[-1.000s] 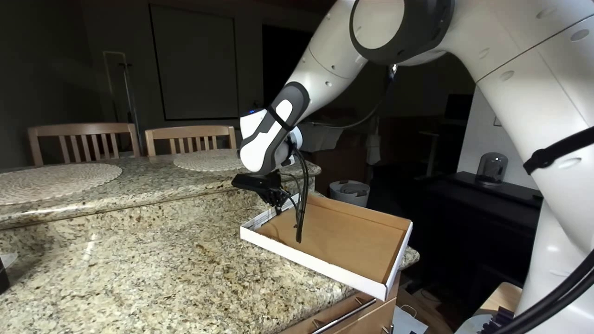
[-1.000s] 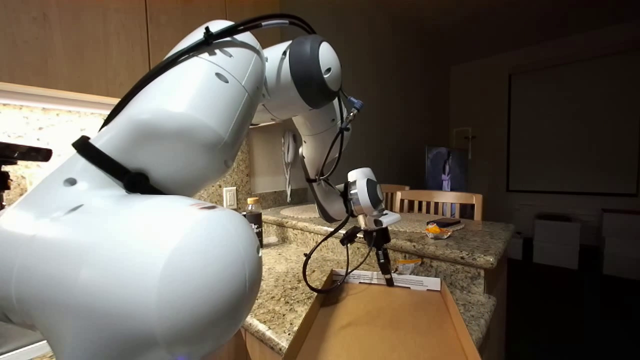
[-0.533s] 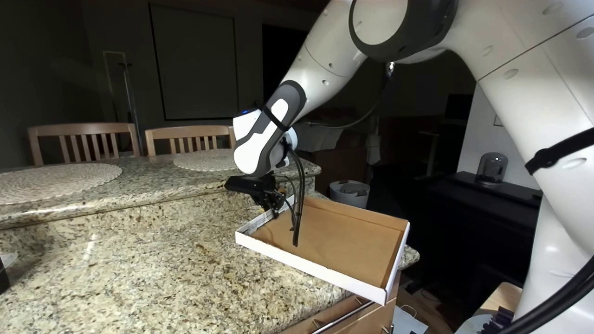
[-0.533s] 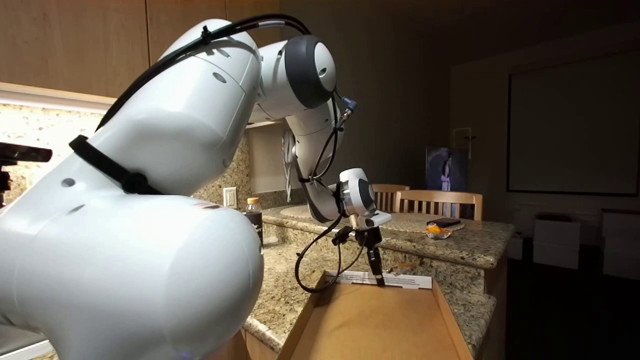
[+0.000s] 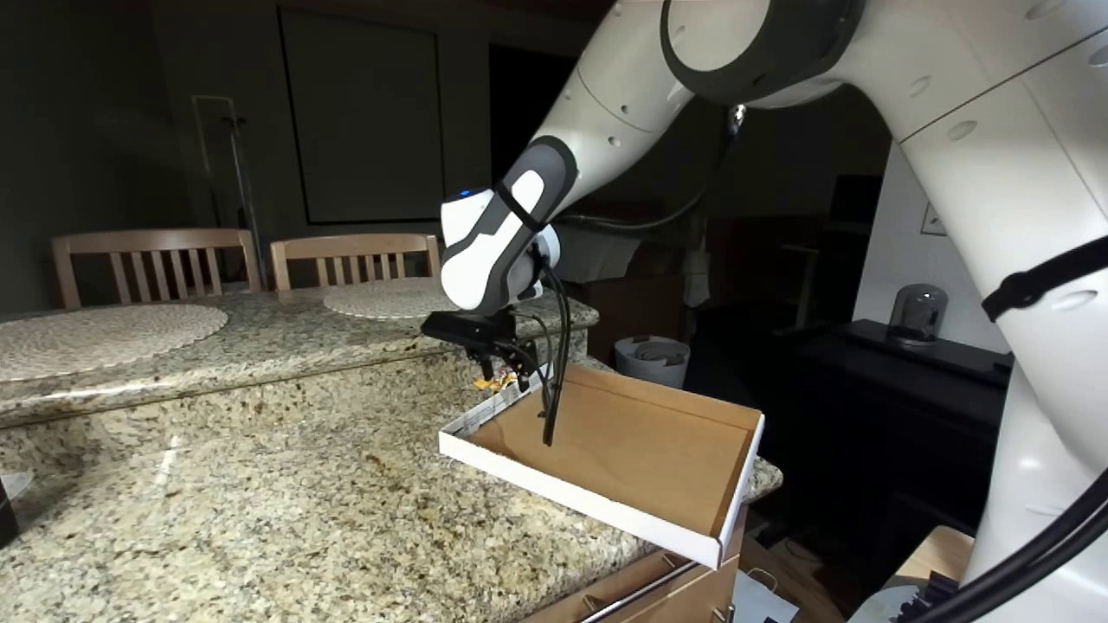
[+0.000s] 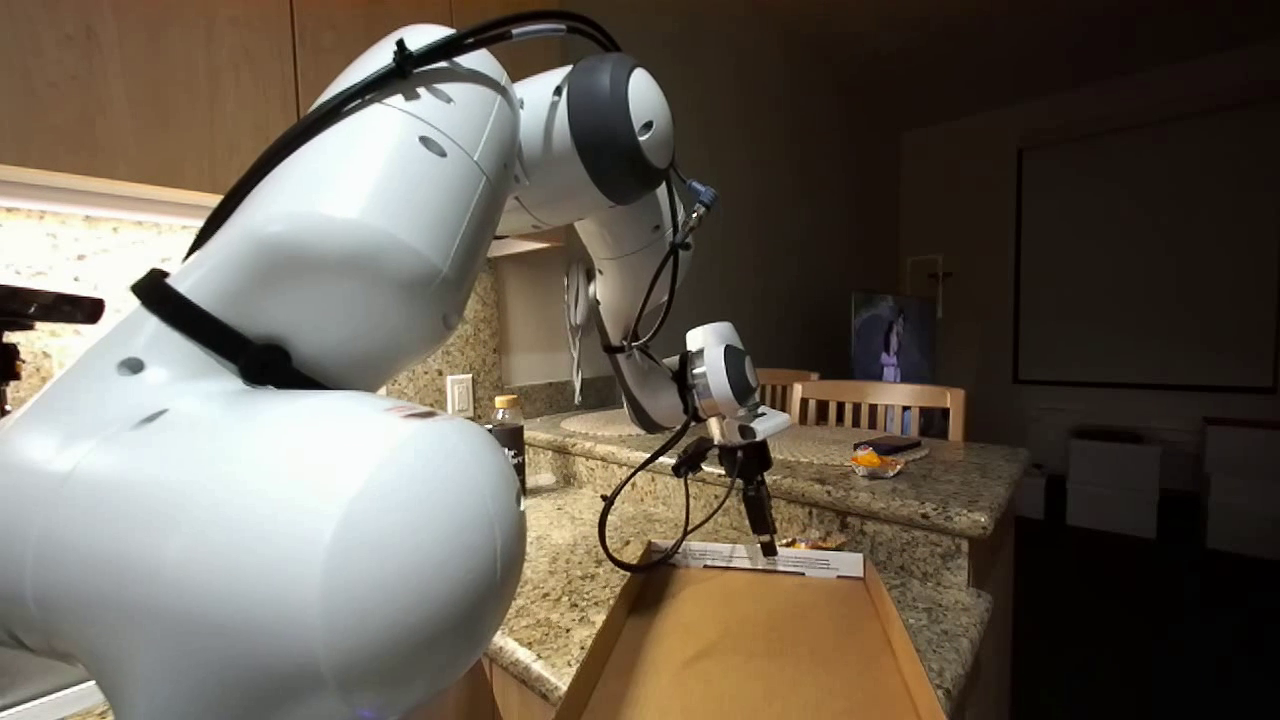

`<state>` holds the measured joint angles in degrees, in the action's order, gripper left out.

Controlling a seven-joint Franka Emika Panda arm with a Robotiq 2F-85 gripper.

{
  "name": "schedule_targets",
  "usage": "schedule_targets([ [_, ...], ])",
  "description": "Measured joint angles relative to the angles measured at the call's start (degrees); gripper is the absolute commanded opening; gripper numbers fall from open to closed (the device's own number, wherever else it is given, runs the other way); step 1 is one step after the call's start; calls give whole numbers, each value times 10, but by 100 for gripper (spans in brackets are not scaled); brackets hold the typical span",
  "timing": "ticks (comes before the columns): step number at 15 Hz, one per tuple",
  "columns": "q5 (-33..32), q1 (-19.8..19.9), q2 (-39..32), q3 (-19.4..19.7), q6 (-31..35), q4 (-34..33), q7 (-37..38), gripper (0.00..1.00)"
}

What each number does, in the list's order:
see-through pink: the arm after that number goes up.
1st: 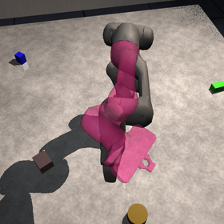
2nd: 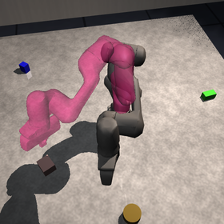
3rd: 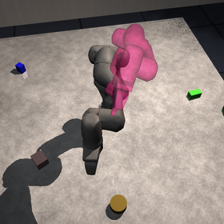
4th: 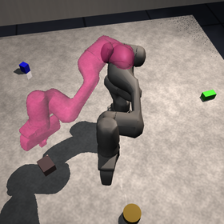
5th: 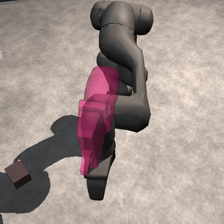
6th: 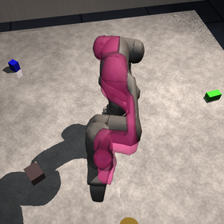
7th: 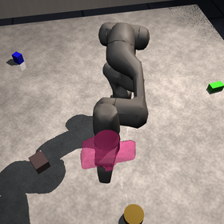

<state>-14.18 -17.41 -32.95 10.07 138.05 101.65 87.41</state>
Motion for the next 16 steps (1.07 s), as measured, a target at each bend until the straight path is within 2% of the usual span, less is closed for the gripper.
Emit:
schedule_targets([
  [7, 3, 43, 2, 5, 57, 1, 0, 100],
  [16, 3, 45, 1, 7, 47, 1, 0, 100],
])
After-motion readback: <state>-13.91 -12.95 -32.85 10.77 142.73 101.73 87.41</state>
